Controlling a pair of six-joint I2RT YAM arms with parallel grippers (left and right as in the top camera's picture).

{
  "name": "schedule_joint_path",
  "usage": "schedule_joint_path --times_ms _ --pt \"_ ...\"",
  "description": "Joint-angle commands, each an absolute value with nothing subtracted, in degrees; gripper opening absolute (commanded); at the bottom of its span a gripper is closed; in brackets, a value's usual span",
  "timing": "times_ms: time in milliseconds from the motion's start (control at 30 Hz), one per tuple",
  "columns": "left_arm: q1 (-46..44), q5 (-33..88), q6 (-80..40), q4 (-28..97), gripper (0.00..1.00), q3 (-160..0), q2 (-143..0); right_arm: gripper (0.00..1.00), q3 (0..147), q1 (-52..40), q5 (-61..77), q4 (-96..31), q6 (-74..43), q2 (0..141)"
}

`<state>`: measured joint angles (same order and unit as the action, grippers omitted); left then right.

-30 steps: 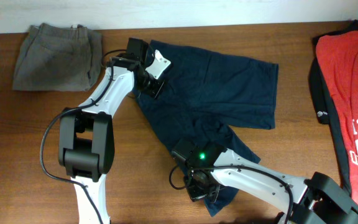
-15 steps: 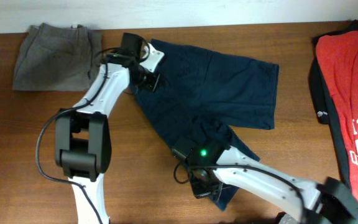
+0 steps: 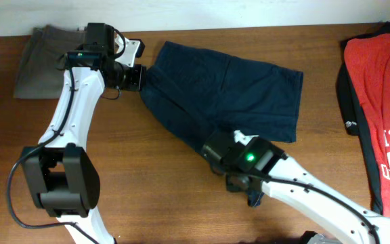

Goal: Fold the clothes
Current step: 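Lift the leg hem with the right gripper and fold it up toward the waistband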

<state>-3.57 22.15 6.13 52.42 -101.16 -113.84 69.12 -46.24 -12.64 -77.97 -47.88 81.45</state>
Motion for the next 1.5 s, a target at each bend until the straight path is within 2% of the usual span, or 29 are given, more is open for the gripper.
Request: schedule_joint_path --times_ms 0,167,367,633,900,1100,1233,1467 --pt "-3.1 21.2 5.1 54.6 0.01 -102.7 -108.5 0.04 72.7 -44.6 -18.8 -79.7 -49.8 79.1" --pt "-3.1 16.5 3.2 59.4 0.01 -102.7 -104.0 0.04 75.8 -44.6 -20.0 -81.4 -49.8 77.7" --pt "-3.1 16.4 1.9 65.1 0.01 -102.7 -100.9 0.04 77.9 -44.6 -21.1 -81.9 -49.8 75.3" --pt "-3.1 13.4 -3.1 67.3 0.01 -102.3 -100.7 0.04 83.5 -44.6 -26.7 -81.3 -49.8 72.9" --pt "-3.1 8.0 -5.7 63.4 0.01 -102.3 -100.7 0.04 84.2 -42.0 -29.0 -68.8 -42.8 74.5" --pt "-3.1 7.6 -6.9 58.9 0.01 -102.3 -100.8 0.04 84.2 -32.4 -26.2 -61.3 -41.7 79.9" --pt "-3.1 7.4 -6.9 54.4 0.01 -102.2 -101.8 0.04 84.2 -27.1 -19.5 -55.7 -36.1 84.6" --pt "-3.1 7.4 -6.9 50.0 0.01 -102.2 -107.5 0.04 84.2 -24.2 -18.3 -48.9 -34.3 90.0"
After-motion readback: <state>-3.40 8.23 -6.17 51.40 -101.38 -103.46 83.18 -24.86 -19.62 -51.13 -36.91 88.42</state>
